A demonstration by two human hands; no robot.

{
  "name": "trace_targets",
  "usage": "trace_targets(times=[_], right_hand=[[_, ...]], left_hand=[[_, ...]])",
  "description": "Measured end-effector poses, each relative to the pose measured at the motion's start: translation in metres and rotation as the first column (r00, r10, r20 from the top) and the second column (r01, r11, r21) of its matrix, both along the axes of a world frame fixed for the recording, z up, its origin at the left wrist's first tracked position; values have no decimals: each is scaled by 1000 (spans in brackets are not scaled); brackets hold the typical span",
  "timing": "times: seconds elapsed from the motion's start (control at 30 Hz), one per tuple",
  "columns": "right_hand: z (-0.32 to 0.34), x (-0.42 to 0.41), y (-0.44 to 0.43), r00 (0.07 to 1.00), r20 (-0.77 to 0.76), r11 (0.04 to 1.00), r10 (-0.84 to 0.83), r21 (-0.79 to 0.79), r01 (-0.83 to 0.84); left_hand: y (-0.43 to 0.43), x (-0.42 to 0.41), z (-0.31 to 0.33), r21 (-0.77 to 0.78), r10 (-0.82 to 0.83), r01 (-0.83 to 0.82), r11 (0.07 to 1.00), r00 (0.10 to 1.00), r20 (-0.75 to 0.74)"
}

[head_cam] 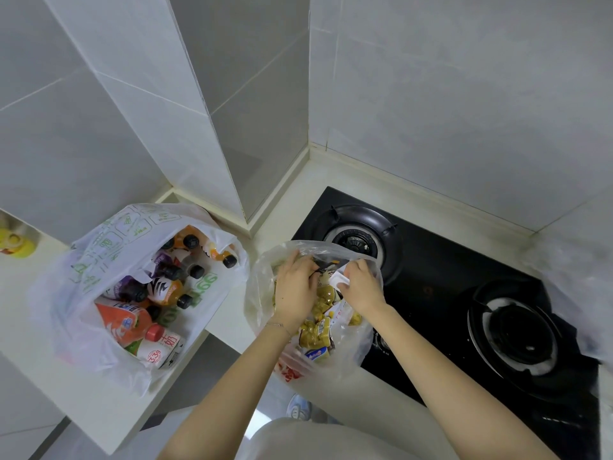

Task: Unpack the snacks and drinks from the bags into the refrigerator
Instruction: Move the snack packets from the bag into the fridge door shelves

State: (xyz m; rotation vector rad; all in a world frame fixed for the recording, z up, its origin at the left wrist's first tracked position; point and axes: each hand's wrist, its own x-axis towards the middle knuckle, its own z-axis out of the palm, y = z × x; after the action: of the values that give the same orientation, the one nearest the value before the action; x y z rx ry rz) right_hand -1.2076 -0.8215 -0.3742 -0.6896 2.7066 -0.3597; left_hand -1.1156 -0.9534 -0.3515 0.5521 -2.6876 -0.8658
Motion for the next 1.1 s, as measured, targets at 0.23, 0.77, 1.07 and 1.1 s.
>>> trace_targets(times=[0.23, 0.77, 1.07, 1.1], right_hand=[[2, 2, 1, 999, -12, 998, -45, -50, 44], [22, 20, -3, 969, 115, 893, -220, -377, 248], [73, 35, -2, 936, 295, 567, -193, -745, 352], [78, 38, 1, 939, 299, 550, -170, -762, 342]], left_hand=[[4, 12, 21, 135, 46, -44, 990, 999, -16], [-12, 28, 43, 266, -56, 46, 963, 998, 31], [9, 53, 66, 590, 249, -157, 792, 965, -77], [13, 59, 66, 615, 282, -171, 770, 955, -88]])
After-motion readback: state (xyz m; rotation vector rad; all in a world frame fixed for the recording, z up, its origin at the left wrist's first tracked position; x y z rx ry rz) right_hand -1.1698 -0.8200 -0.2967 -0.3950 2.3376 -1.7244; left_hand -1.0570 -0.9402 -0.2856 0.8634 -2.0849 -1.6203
